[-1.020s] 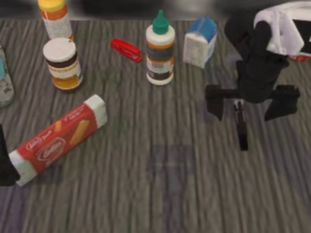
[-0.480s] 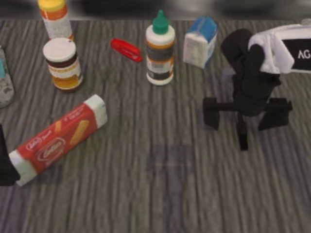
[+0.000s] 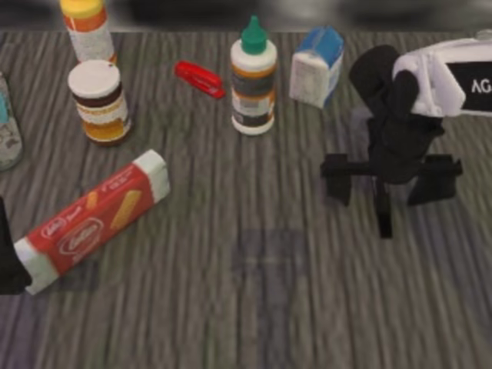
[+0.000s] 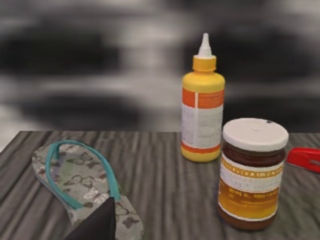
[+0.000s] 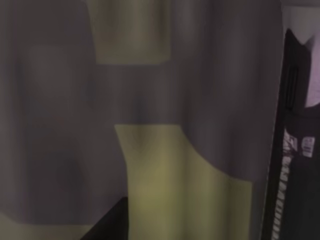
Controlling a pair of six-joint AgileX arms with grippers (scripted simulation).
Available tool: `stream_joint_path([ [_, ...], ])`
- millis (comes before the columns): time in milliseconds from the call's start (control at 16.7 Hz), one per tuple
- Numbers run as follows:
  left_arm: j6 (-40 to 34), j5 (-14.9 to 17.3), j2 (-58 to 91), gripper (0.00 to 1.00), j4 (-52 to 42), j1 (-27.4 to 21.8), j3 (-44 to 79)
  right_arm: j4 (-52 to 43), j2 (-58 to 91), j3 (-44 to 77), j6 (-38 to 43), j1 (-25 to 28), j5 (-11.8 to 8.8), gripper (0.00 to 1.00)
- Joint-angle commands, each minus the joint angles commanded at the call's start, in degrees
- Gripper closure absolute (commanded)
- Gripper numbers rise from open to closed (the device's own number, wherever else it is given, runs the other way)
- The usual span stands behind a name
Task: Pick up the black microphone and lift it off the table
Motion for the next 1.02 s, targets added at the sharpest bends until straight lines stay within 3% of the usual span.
stream_joint_path([
  [360, 0.0, 0.0, 0.0, 0.0, 0.0, 0.0, 0.0, 0.0, 0.0, 0.0, 0.0, 0.0, 0.0, 0.98],
  [840, 0.0, 0.0, 0.0, 0.0, 0.0, 0.0, 0.0, 0.0, 0.0, 0.0, 0.0, 0.0, 0.0, 1.0],
  [900, 0.0, 0.0, 0.0, 0.0, 0.0, 0.0, 0.0, -1.12, -2.99, 1.1, -0.73, 0.01, 1.09, 1.0],
  [1020, 0.0, 0.0, 0.0, 0.0, 0.0, 0.0, 0.0, -0.46, -3.1, 0.98, -0.93, 0.05, 0.88, 1.0],
])
